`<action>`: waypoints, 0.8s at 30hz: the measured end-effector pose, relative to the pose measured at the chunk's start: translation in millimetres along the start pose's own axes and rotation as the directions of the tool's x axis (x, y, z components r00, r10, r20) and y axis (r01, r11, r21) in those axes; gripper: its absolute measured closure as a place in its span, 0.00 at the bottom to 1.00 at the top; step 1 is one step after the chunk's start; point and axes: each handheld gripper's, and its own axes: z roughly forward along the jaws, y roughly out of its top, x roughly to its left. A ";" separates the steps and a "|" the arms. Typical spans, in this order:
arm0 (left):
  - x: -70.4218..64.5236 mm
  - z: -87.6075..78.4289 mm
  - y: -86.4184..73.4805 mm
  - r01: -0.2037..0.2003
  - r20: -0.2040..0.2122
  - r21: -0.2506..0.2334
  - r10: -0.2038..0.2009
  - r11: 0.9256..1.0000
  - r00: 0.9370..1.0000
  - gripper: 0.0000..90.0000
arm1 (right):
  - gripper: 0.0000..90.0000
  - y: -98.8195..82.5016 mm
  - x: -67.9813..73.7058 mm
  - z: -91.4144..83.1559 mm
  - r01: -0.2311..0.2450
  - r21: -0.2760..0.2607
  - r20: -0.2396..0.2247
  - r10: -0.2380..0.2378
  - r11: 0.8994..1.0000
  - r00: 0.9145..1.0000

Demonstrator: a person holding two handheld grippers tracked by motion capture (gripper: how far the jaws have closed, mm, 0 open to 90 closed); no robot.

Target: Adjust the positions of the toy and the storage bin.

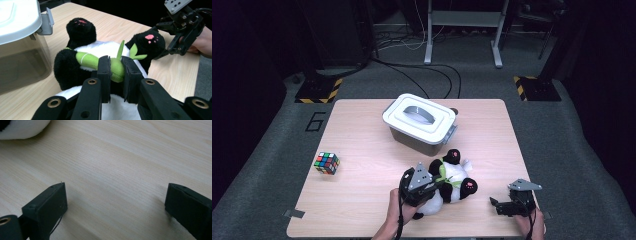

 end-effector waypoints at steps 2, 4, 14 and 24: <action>2.9 -2.6 -0.8 -0.005 0.009 0.000 0.005 1.000 1.000 0.88 | 0.04 0.0 0.0 0.0 0.000 0.000 0.000 0.000 1.000 1.000; 6.3 -5.7 -1.6 -0.008 0.029 0.004 0.008 1.000 1.000 0.88 | 0.04 0.0 0.0 0.0 -0.001 -0.001 0.001 0.001 1.000 1.000; 23.0 -36.2 -8.4 -0.044 0.097 0.074 0.037 0.996 0.995 0.88 | 0.04 0.0 0.2 0.0 -0.001 -0.001 0.002 0.001 1.000 1.000; 37.3 -74.0 -23.9 -0.047 0.065 0.165 0.037 0.985 0.997 0.87 | 0.04 0.0 0.2 0.0 -0.001 -0.001 0.004 0.001 1.000 1.000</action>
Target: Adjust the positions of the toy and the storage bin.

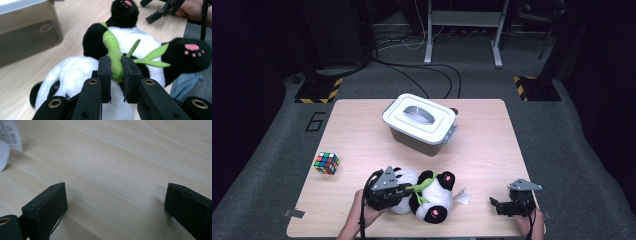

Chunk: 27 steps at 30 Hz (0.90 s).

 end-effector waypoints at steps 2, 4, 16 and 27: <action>-0.2 -1.0 -0.3 0.013 0.001 -0.003 -0.013 1.000 1.000 0.86 | 0.04 0.0 0.0 0.0 0.000 0.000 0.001 0.000 1.000 1.000; -3.3 2.4 1.8 0.032 -0.029 -0.008 -0.033 0.999 0.999 0.78 | 0.04 0.0 -0.1 0.1 -0.001 0.000 0.002 0.001 1.000 1.000; -8.3 32.3 16.8 0.227 -0.059 -0.090 -0.232 0.970 0.971 0.48 | 0.04 0.1 -0.2 0.0 -0.002 0.000 0.001 0.002 1.000 1.000; -29.1 52.4 2.0 0.112 -0.160 -0.005 -0.111 0.994 0.981 0.76 | 0.04 0.0 -0.2 0.0 -0.001 0.000 0.001 0.001 1.000 1.000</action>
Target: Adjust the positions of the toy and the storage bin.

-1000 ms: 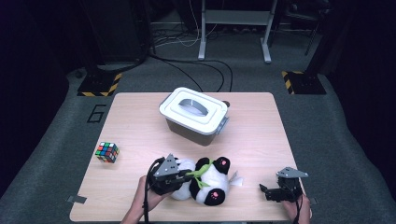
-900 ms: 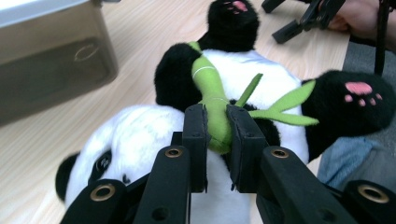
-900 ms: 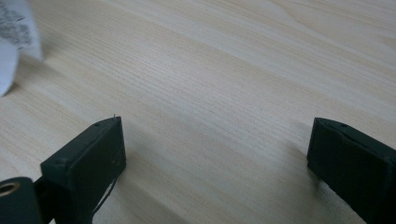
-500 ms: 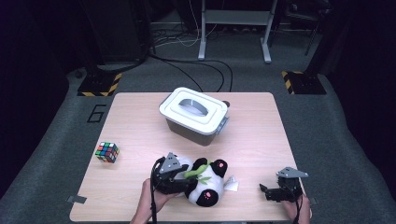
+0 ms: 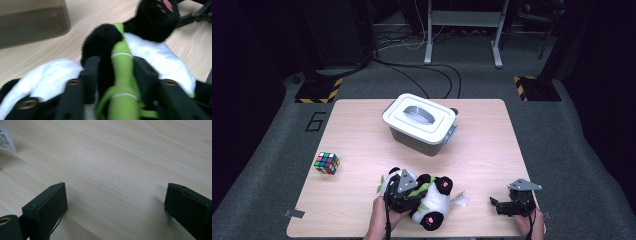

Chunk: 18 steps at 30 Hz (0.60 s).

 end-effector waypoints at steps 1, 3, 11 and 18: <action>0.4 -2.4 -0.8 -0.013 0.001 -0.007 0.013 1.000 1.000 0.78 | 0.04 0.0 0.0 0.0 0.000 0.000 0.000 0.000 1.000 1.000; 2.1 -6.5 -2.1 -0.043 -0.007 -0.030 0.043 0.999 0.999 0.81 | 0.04 0.1 0.0 0.0 0.000 0.001 0.001 0.000 1.000 1.000; 33.8 -28.9 -1.5 -0.121 0.047 -0.047 0.124 0.991 0.991 0.82 | 0.04 0.1 -0.1 0.0 0.001 0.000 0.000 -0.001 1.000 1.000; 65.4 -47.1 2.7 -0.201 0.009 -0.066 0.202 0.977 0.979 0.82 | 0.04 0.1 -0.1 0.0 0.000 0.000 0.002 0.000 1.000 1.000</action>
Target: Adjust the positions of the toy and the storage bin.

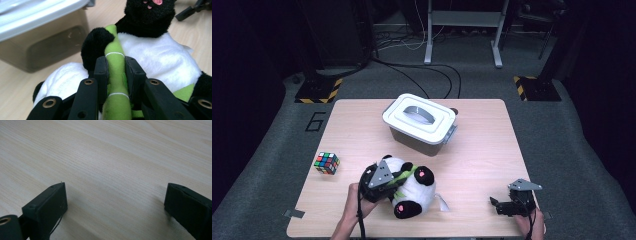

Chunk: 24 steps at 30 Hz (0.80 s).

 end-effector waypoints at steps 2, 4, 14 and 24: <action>10.3 -4.8 -1.4 -0.013 -0.007 -0.001 0.013 1.000 1.000 0.82 | 0.04 0.0 0.0 0.0 0.000 0.000 0.002 0.000 1.000 1.000; 19.7 -9.0 -2.8 -0.030 -0.010 0.002 0.030 1.000 0.999 0.82 | 0.04 0.0 0.1 0.0 -0.001 0.000 0.000 0.001 1.000 1.000; 60.1 -12.6 -16.1 -0.081 -0.008 0.061 0.082 0.995 0.997 0.82 | 0.04 0.0 -0.1 0.0 -0.002 0.000 0.002 0.002 1.000 1.000; 90.8 -9.6 -29.3 -0.075 0.005 0.085 0.074 0.994 0.997 0.82 | 0.04 0.0 -0.2 0.0 -0.004 -0.001 0.000 0.004 1.000 1.000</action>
